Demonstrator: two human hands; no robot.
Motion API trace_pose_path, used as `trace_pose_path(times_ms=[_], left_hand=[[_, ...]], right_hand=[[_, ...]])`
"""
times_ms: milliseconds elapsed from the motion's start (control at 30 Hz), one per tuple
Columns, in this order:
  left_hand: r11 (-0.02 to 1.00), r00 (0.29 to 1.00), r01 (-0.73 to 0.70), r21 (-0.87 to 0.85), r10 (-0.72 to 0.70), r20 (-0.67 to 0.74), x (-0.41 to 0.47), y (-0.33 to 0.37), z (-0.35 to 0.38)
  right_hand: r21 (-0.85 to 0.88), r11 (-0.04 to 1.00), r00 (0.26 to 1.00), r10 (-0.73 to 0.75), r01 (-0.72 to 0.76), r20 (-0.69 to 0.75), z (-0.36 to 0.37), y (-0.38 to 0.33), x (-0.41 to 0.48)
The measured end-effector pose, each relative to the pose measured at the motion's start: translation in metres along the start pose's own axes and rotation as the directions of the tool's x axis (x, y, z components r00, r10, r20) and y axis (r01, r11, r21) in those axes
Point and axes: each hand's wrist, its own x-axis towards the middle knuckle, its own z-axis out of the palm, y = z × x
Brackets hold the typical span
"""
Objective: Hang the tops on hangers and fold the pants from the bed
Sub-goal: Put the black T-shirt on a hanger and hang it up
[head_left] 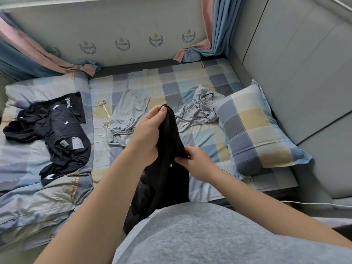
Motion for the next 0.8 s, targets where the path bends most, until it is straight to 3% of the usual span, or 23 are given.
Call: trace_pose_path(times_ms=[100, 267, 467, 667, 800], left_hand=[[0.989, 0.991, -0.066, 0.13, 0.081, -0.111, 0.009, 0.013, -0.022], [0.879, 0.946, -0.107, 0.465, 0.235, -0.225, 0.026, 0.017, -0.06], [0.868, 0.928, -0.112, 0.483, 0.265, -0.261, 0.039, 0.003, -0.056], [0.768, 0.999, -0.012, 0.64, 0.032, -0.02, 0.035, -0.007, -0.049], [0.651, 0.945, 0.006, 0.759, -0.252, 0.208, 0.026, -0.038, -0.029]], right_hand=[[-0.102, 0.995, 0.991, -0.01, -0.003, -0.135, -0.027, 0.011, 0.002], [-0.16, 0.984, 0.944, -0.129, 0.083, -0.302, -0.066, 0.014, -0.001], [0.214, 0.971, 0.937, -0.023, 0.103, -0.348, -0.09, -0.011, 0.006], [0.498, 0.861, 0.926, 0.099, 0.103, -0.363, -0.094, -0.025, 0.005], [0.628, 0.763, 0.943, 0.075, 0.154, -0.323, -0.094, -0.039, 0.002]])
